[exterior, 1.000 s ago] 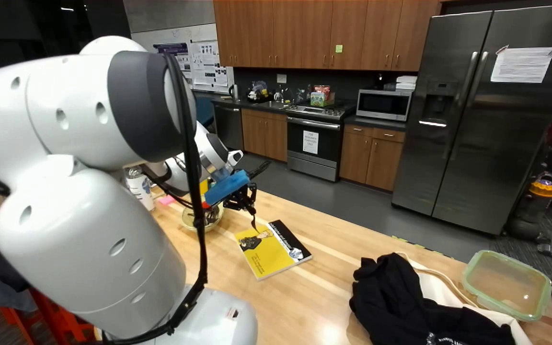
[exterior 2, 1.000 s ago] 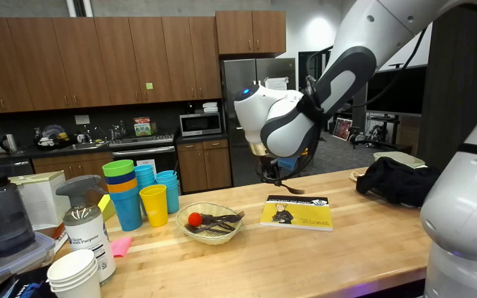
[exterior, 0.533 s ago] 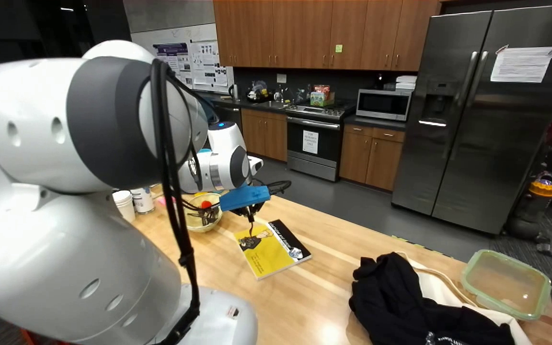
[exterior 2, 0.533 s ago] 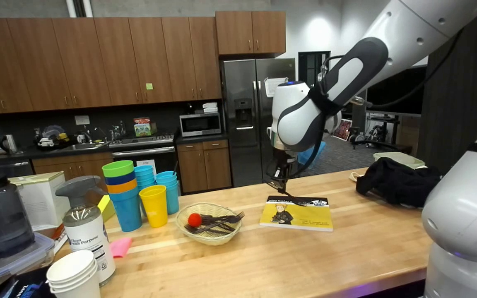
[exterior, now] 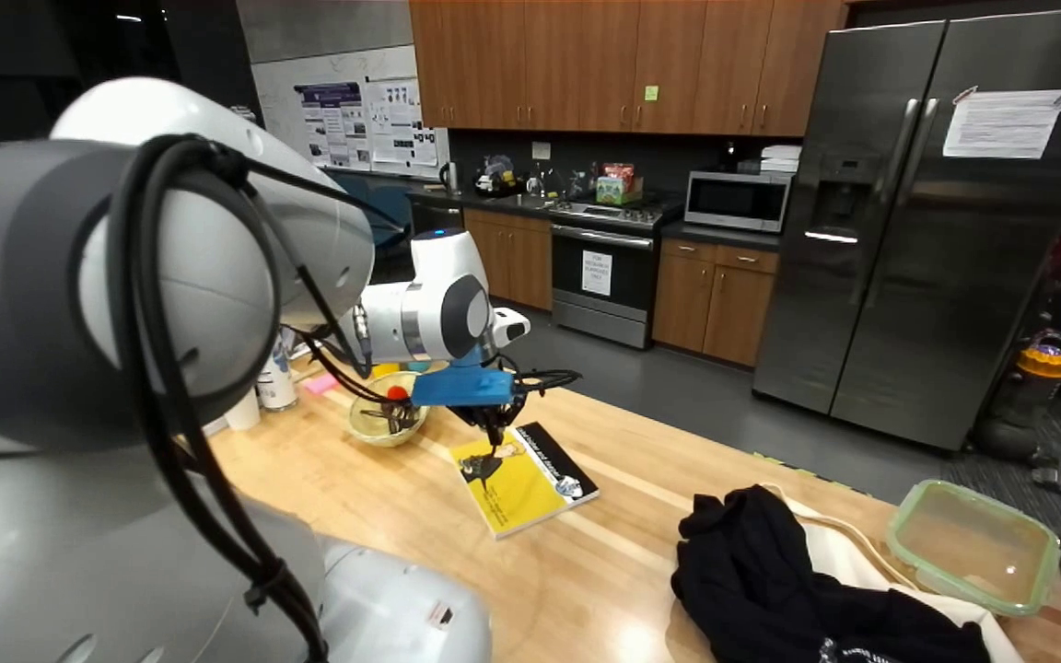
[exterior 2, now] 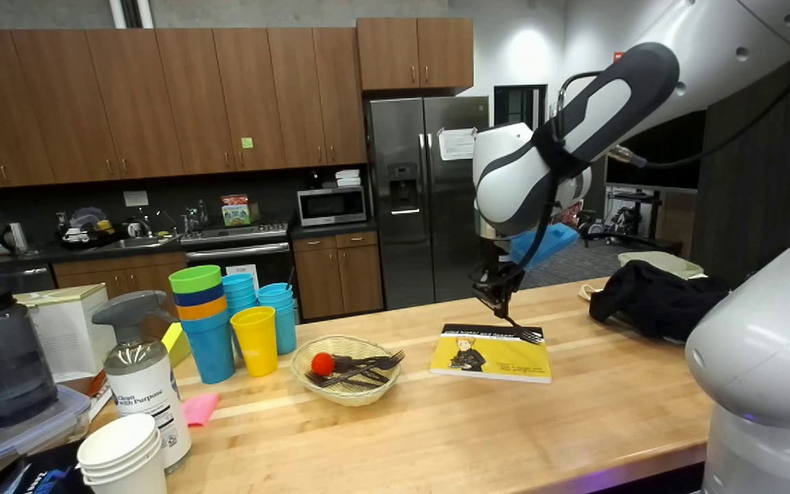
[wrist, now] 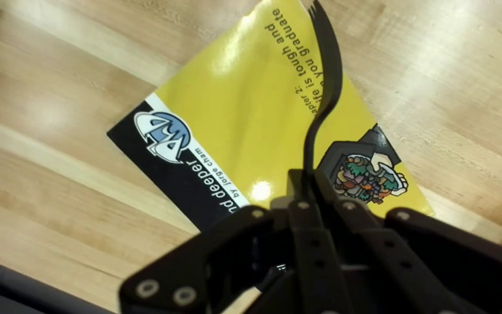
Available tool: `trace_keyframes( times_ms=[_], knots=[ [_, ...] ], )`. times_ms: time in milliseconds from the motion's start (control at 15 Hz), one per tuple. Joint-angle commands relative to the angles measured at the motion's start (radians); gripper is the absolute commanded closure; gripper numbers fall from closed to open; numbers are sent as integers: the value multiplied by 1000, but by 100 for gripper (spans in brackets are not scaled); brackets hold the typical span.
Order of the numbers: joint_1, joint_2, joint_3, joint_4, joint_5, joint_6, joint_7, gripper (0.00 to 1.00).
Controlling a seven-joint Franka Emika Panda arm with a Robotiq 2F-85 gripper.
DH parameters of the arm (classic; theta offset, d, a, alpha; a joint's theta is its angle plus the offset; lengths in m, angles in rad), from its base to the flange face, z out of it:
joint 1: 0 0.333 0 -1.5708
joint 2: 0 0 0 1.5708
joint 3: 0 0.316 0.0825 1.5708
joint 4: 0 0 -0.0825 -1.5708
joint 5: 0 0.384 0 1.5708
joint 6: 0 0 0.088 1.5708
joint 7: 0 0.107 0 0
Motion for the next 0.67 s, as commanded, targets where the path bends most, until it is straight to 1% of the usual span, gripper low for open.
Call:
trace_keyframes(
  times_ms=[0,133,200,600],
  knots=[
    [-37,-98,29,-37,3,-59,86,99],
    [-41,-114,33,-41,5,-72,104,99],
    [-33,-67,28,-21,6,-52,75,95],
    [-35,-88,33,-29,7,-60,95,95]
  ],
)
